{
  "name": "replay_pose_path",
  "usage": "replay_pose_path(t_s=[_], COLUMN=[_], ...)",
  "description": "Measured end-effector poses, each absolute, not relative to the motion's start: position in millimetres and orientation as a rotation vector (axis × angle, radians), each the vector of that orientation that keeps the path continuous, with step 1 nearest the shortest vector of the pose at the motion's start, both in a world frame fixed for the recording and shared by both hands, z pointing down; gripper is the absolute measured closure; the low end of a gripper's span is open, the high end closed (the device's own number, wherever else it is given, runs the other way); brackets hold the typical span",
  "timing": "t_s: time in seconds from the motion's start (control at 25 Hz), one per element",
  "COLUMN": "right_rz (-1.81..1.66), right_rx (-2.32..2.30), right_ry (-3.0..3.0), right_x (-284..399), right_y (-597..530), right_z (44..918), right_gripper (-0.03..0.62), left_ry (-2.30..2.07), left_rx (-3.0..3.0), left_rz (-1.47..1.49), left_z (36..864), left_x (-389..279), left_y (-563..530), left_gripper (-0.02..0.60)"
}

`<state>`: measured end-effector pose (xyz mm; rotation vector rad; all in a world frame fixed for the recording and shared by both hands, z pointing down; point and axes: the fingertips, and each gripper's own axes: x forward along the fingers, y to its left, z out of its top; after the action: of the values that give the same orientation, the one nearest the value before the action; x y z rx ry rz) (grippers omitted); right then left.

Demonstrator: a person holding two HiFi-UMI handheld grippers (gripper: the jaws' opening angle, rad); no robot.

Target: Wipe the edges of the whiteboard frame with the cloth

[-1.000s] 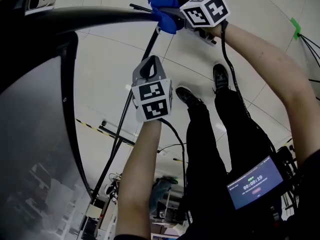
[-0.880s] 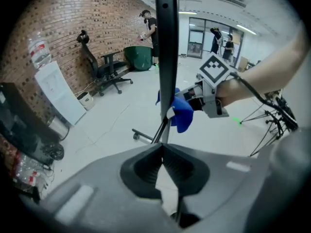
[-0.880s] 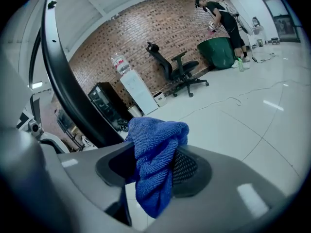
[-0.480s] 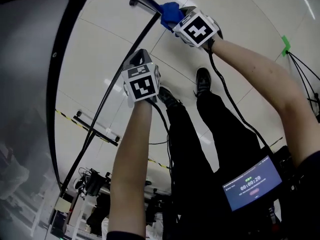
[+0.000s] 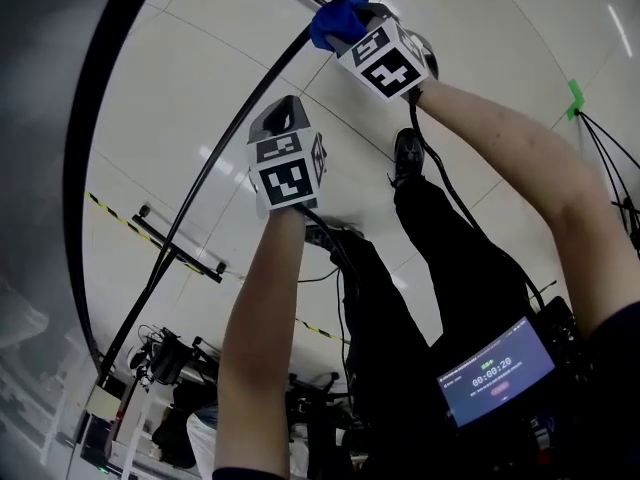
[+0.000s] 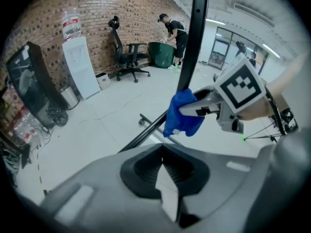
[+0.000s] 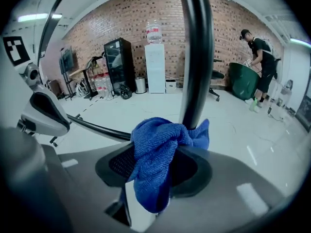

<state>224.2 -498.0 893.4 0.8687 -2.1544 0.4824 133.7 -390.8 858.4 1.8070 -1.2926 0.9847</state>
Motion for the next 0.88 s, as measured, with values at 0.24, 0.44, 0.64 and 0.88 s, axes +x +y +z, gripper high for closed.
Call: replay_pose_path(t_s=[0.24, 0.44, 0.64, 0.88], right_rz=[0.437, 0.438, 0.497, 0.532], right_rx=[0.975, 1.015, 1.042, 0.920], right_ry=[-2.193, -2.055, -2.056, -2.073], right_x=[219.8, 232.8, 217.8, 195.3], right_y=[-513.7, -541.1, -535.2, -517.6], right_z=[886.8, 907.9, 911.5, 922.0], right_gripper=[0.399, 0.402, 0.408, 0.408], left_ry=[-1.299, -1.325, -1.351, -1.365], left_rx=[1.831, 1.814, 1.787, 1.757], left_rz=[0.954, 0.952, 0.927, 0.891], left_z=[858.1, 852.3, 850.8, 852.3], left_x=[131.9, 123.6, 95.3, 89.4], left_y=[-377.5, -369.9, -352.9, -338.7], left_gripper=[0.577, 0.577, 0.577, 0.577])
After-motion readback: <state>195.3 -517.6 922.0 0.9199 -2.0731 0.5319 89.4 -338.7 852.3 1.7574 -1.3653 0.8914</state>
